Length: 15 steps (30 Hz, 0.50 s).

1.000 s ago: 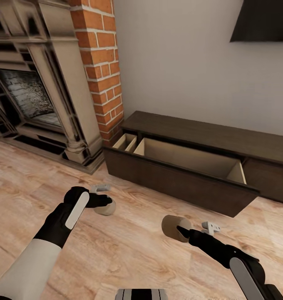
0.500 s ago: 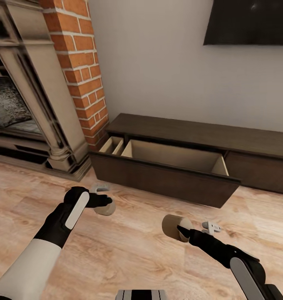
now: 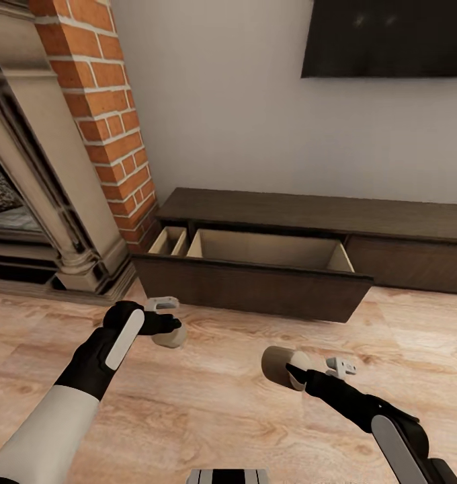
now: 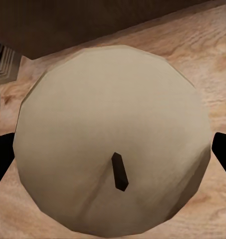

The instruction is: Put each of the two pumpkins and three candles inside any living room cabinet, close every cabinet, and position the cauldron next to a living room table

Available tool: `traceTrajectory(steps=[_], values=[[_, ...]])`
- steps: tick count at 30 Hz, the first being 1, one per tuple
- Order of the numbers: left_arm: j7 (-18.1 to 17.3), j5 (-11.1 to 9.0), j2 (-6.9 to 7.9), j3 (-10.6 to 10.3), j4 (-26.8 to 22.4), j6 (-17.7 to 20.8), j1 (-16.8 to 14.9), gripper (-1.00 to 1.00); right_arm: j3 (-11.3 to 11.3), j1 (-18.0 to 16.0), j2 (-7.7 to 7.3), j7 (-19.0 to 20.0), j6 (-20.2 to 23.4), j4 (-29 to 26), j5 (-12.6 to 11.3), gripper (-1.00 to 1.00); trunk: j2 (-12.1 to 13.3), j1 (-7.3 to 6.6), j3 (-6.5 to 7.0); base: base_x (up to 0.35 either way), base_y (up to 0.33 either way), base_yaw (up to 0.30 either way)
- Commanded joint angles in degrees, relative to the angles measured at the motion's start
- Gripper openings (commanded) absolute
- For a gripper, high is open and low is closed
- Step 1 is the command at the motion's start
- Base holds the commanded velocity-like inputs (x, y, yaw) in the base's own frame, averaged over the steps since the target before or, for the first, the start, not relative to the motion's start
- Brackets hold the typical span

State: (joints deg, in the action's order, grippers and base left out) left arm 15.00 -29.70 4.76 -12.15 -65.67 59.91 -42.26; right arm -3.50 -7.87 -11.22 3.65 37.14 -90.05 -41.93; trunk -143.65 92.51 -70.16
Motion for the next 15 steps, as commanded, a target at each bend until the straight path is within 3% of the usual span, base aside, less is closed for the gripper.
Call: traceTrajectory(steps=[1,15], values=[[0.6,-0.7,0.07,-0.1,-0.1,0.1,0.0,-1.0,0.0,0.0,-0.03,0.1,0.2,0.0,0.1,-1.0,0.0,-0.01,0.01,0.0,0.197,-0.262],[0.6,-0.6,0.07,-0.3,-0.2,0.1,0.0,-1.0,0.1,0.0,-0.14,0.1,0.2,0.0,0.0,-1.0,0.0,-0.01,0.7,0.0,0.042,-0.262]])
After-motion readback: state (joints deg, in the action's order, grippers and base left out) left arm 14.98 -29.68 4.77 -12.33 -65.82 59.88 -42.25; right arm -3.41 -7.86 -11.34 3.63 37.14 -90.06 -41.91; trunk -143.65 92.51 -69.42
